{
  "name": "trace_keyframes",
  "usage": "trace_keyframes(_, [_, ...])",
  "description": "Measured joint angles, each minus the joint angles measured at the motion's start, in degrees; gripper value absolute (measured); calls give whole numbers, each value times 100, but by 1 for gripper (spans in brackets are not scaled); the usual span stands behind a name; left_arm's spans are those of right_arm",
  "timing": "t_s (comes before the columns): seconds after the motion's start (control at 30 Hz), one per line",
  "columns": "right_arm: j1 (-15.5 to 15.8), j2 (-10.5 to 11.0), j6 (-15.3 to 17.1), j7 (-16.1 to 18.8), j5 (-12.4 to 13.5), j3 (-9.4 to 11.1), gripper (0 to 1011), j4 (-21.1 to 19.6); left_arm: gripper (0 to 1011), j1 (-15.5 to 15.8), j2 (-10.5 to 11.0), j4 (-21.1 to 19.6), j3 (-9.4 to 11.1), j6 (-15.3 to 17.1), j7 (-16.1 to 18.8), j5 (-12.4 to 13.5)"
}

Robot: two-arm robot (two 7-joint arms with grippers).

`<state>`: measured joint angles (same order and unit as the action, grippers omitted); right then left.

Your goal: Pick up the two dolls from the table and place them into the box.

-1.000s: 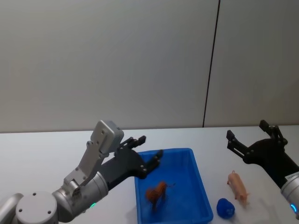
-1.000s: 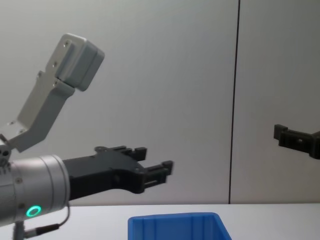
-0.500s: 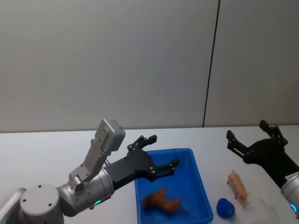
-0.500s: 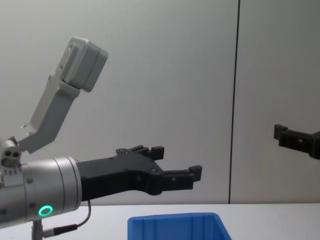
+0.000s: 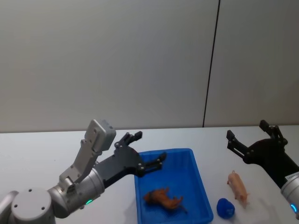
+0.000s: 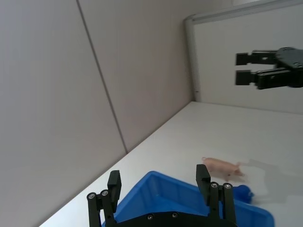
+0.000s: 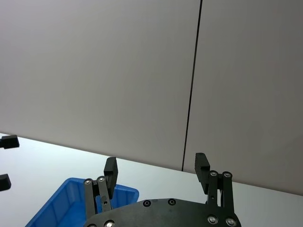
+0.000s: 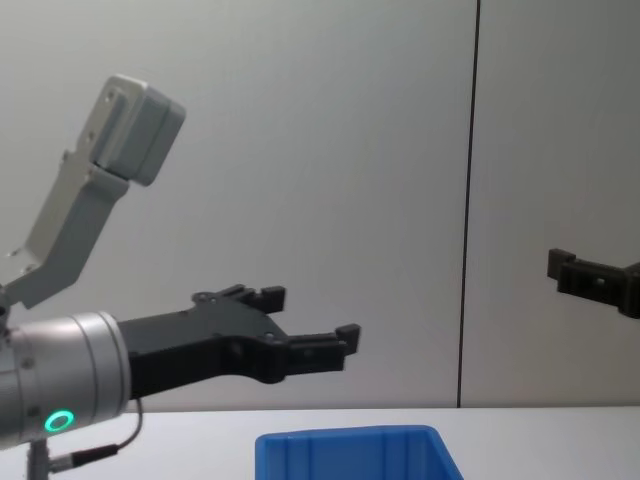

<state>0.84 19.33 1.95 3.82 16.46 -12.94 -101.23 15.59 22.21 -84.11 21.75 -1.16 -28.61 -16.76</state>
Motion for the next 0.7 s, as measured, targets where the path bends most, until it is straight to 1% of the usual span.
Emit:
trace_keyframes(0.07, [0,0,0,0,0,0,1001,0,1001,-36,31,-43,-14,1,114,30])
trace_keyframes(0.2, [0,0,0,0,0,0,1001,0,1001,-134,111,-165,-51,25,456,122])
trace_keyframes(0.3, [0,0,0,0,0,0,1001,0,1001,-193,154,-232,-70,40,629,170])
trace_keyframes(0.33, [0,0,0,0,0,0,1001,0,1001,-228,179,-272,-82,55,771,209])
trace_keyframes(0.47, [0,0,0,0,0,0,1001,0,1001,-314,242,-374,-113,91,1073,295])
trace_keyframes(0.5, [0,0,0,0,0,0,1001,0,1001,-352,266,-412,-125,107,1223,338])
trace_keyframes(0.57, [0,0,0,1,0,0,1001,0,1001,-392,292,-454,-140,125,1348,381])
trace_keyframes(0.6, [0,1,0,2,1,4,1001,0,1001,-429,317,-496,-154,141,1494,420])
trace_keyframes(0.7, [0,9,10,2,7,15,1001,8,1001,-474,349,-544,-174,165,1684,478])
